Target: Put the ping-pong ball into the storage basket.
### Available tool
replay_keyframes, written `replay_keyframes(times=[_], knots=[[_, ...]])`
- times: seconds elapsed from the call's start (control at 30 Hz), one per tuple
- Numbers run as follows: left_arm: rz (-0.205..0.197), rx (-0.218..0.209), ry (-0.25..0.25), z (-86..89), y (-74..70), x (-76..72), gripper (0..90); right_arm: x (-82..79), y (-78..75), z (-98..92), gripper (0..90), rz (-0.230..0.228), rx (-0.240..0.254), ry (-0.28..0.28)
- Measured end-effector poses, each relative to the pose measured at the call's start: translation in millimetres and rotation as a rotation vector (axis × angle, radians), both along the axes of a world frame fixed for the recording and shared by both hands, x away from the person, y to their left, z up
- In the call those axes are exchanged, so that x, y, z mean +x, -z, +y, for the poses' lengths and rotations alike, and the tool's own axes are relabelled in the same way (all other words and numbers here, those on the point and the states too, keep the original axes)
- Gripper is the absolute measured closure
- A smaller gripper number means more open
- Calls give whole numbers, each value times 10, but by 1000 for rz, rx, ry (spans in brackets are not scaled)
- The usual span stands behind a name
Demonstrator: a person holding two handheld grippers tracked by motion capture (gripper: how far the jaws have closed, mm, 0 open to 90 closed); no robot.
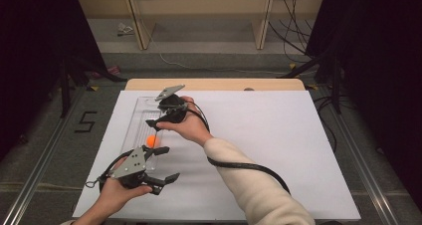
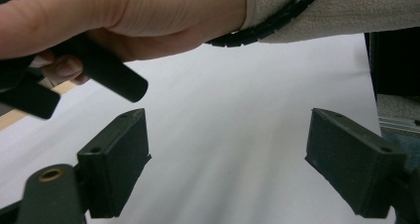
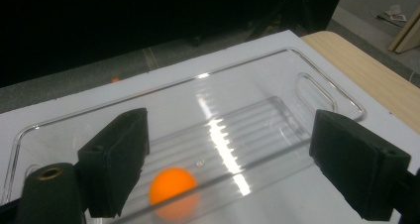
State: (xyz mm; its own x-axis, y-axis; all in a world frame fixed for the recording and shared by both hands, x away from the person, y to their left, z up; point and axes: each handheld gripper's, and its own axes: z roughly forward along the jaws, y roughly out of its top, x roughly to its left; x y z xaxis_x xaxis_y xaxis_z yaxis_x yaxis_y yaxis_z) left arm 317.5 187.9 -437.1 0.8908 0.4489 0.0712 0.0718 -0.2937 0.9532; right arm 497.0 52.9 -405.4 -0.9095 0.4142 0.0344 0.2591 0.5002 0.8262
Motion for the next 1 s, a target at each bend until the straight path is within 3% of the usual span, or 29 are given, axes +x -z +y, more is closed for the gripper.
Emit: replay_keyframes(times=[1.0], knots=[[-1,3,-6,8,-1,5,162,-55,-39,-784,164,5,10,105]])
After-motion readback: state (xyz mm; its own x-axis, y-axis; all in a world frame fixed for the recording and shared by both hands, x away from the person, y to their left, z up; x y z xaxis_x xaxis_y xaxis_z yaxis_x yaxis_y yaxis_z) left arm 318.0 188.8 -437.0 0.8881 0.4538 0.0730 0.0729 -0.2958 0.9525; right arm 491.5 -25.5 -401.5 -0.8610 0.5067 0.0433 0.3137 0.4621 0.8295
